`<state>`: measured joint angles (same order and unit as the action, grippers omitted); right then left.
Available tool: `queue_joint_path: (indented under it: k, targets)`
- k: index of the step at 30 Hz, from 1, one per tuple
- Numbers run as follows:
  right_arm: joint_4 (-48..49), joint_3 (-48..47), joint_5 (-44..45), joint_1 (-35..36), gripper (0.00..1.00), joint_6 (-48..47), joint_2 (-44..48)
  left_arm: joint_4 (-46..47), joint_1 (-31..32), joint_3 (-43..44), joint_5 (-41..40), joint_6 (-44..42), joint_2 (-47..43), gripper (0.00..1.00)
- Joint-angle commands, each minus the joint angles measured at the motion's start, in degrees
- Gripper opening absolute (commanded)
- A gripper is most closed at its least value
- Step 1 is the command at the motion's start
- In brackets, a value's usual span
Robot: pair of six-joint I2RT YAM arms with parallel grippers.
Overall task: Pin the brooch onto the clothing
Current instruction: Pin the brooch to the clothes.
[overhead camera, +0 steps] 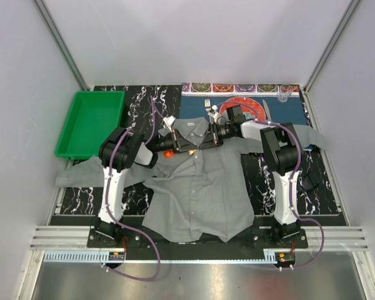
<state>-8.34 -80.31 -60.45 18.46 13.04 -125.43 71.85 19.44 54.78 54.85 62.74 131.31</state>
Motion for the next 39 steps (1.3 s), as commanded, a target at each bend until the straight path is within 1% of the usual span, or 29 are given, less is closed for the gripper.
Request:
queue_joint_path:
  k: [1, 14, 17, 18, 20, 21, 22, 24, 27, 30, 32, 34, 37, 39]
  targets:
    - [0.0, -1.0, -3.8, 1.3, 0.0, -0.6, 3.4, 23.6, 1.5, 2.4, -4.6, 0.8, 1.5, 0.0]
    - [-1.9, -1.0, -2.8, 1.9, 0.0, -1.9, 3.5, 23.6, 1.5, 3.0, -5.8, 1.0, 2.3, 0.0]
    - [-1.9, -0.5, -0.5, 1.4, 0.1, -1.9, 4.7, 23.6, 1.1, 2.3, -5.5, 0.6, 1.9, 0.0]
    - [-2.0, -0.4, 0.1, 1.1, 0.19, -1.4, 5.1, 23.6, 1.0, 1.9, -5.5, 0.5, 1.8, 0.0]
    - [-2.0, 0.1, 0.5, 0.4, 0.26, -1.2, 6.2, 23.6, 0.7, 1.1, -5.3, 0.4, 1.7, 0.0]
    - [-2.0, 0.4, 0.9, -0.3, 0.35, -1.1, 6.7, 23.6, 0.5, 0.8, -5.2, 0.2, 1.4, 0.0]
    - [-2.1, 1.0, 1.1, -0.5, 0.41, -0.8, 7.2, 23.6, 0.5, 0.6, -5.2, 0.0, 1.4, 0.0]
    - [-2.0, 1.5, 1.6, -0.8, 0.46, -0.3, 8.5, 23.7, 0.6, 0.1, -5.1, 0.0, 1.4, 0.0]
    - [-2.3, 1.9, 2.0, -1.1, 0.47, 0.9, 9.5, 23.6, 0.5, 0.0, -5.3, 0.2, 1.6, 0.0]
    - [-3.4, 2.2, 3.0, -1.4, 0.46, 0.3, 10.1, 23.7, 0.5, 0.1, -5.2, 0.1, 1.4, 0.0]
    - [-6.6, 1.9, 4.7, -1.5, 0.42, -0.5, 9.9, 23.6, 0.5, 0.2, -5.2, 0.4, 1.5, 0.0]
    - [-10.7, 1.0, 6.6, -1.4, 0.41, -2.7, 9.6, 23.6, 0.5, 0.5, -5.4, 0.4, 1.5, 0.0]
    - [-11.3, 1.1, 10.3, -1.4, 0.43, -2.4, 9.9, 23.6, 0.5, 0.8, -5.3, 0.4, 1.6, 0.0]
    - [-11.4, 0.9, 11.2, -0.9, 0.44, -1.3, 9.5, 23.6, 0.5, 0.9, -5.3, 0.5, 1.6, 0.0]
